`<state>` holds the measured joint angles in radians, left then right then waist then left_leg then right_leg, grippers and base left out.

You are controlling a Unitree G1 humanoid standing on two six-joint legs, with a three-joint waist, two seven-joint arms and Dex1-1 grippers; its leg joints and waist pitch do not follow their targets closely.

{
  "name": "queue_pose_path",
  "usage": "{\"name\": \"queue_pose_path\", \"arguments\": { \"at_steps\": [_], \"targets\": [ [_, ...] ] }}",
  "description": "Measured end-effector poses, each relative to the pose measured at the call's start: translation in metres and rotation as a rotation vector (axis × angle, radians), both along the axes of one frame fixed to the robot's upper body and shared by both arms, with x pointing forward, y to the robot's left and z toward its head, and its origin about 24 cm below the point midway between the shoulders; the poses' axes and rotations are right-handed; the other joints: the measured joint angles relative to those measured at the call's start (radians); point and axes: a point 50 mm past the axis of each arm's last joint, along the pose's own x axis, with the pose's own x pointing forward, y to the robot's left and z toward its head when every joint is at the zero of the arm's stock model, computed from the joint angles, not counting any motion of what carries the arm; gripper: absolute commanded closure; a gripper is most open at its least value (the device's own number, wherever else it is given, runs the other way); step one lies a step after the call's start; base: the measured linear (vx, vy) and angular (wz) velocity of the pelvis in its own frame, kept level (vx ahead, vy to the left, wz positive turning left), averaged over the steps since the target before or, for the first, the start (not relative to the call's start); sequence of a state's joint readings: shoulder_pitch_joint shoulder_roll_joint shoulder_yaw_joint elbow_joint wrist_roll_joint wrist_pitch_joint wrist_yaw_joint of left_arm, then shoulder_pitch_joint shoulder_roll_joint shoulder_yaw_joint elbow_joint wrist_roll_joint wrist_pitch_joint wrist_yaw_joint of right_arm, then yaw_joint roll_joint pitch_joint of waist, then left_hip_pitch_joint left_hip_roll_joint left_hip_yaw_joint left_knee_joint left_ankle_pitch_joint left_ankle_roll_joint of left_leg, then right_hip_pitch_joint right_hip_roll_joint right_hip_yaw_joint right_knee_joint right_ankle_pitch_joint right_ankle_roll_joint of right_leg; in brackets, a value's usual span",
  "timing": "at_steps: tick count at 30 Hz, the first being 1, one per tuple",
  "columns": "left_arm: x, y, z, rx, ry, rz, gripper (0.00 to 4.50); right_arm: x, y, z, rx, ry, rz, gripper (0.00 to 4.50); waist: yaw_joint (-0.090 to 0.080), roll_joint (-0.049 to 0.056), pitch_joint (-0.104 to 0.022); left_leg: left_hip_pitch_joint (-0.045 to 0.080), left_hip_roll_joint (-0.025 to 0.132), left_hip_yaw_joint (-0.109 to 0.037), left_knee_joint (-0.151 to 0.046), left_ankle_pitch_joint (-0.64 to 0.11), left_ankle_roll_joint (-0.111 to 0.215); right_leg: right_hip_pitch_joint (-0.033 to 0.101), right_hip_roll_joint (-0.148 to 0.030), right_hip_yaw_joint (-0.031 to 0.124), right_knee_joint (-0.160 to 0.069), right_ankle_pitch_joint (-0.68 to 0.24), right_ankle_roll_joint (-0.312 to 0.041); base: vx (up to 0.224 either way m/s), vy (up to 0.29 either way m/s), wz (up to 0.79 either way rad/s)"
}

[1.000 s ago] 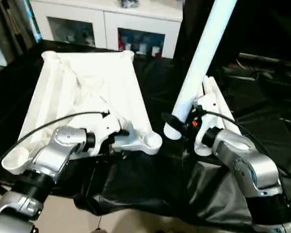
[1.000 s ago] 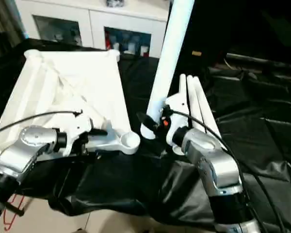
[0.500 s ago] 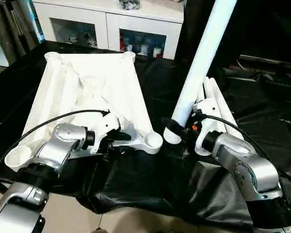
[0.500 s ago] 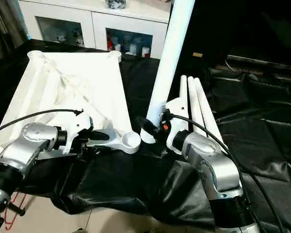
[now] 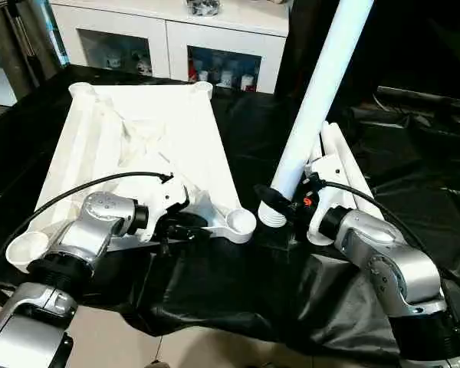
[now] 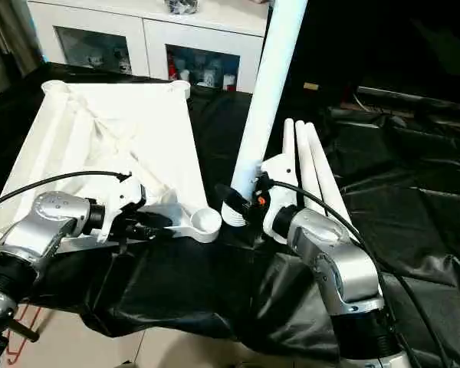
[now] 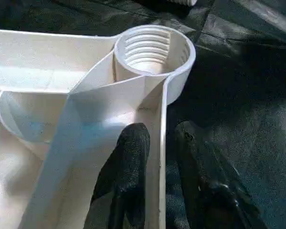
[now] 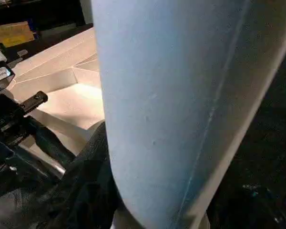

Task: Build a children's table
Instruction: Insert table leg to table base

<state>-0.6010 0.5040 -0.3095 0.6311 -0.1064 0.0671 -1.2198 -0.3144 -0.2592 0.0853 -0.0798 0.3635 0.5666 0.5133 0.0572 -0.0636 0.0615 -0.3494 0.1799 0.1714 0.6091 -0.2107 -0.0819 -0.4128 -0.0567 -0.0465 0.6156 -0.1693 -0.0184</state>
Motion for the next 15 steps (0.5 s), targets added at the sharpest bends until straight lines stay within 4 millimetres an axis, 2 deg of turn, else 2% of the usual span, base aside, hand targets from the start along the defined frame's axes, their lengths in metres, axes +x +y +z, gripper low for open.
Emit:
{"name": "queue_pose_path", "arguments": {
  "at_steps": [3,4,7,9,12,15],
  "targets": [
    [-0.0001,0.0002,0.0,0.014,-0.005,-0.011,3.75,0.0003,0.0004,0.0008,0.001,-0.003,0.005,2.57,-0.001,0.0,0.0,0.0,0.0,0.0,0.0,0.0,0.0,0.0,0.0,0.0,0.0,0.0,0.0,0.0,0.0,0.0],
    [-0.0001,0.0004,0.0001,0.016,-0.005,-0.012,4.06,0.0003,0.0005,0.001,0.001,-0.003,0.007,2.57,-0.001,0.0,0.0,0.0,0.0,0.0,0.0,0.0,0.0,0.0,0.0,0.0,0.0,0.0,0.0,0.0,0.0,0.0],
    [-0.0001,0.0017,0.0005,0.022,-0.004,-0.01,4.14,0.0,0.0012,0.0014,0.004,-0.003,0.024,2.57,-0.004,0.0,0.0,0.0,0.0,0.0,-0.001,0.0,0.0,0.0,0.0,0.0,0.0,0.0,0.0,0.0,0.0,0.0],
    [-0.0003,0.0019,0.0017,0.028,-0.006,-0.017,4.36,0.001,0.0019,0.0031,0.001,0.003,0.049,2.57,-0.006,0.001,0.0,0.0,0.0,0.0,-0.001,0.0,0.0,0.0,0.0,0.0,0.0,0.0,0.0,0.0,0.0,0.0],
    [-0.0008,0.0008,0.0027,0.033,-0.01,-0.029,4.49,0.0019,0.0044,0.0084,0.008,-0.002,0.099,2.57,-0.005,0.001,0.0,0.0,0.0,0.0,-0.001,0.0,0.0,0.0,0.0,0.0,0.0,0.0,-0.001,0.0,0.0,0.0],
    [-0.0025,-0.0049,0.0038,0.045,-0.029,-0.059,4.49,-0.001,0.0084,0.0047,-0.005,0.032,0.165,2.57,0.0,0.001,0.0,0.0,0.0,0.0,-0.001,0.0,0.0,-0.001,0.0,0.0,-0.001,0.002,-0.005,0.0,0.0,0.0]
  ]
}}
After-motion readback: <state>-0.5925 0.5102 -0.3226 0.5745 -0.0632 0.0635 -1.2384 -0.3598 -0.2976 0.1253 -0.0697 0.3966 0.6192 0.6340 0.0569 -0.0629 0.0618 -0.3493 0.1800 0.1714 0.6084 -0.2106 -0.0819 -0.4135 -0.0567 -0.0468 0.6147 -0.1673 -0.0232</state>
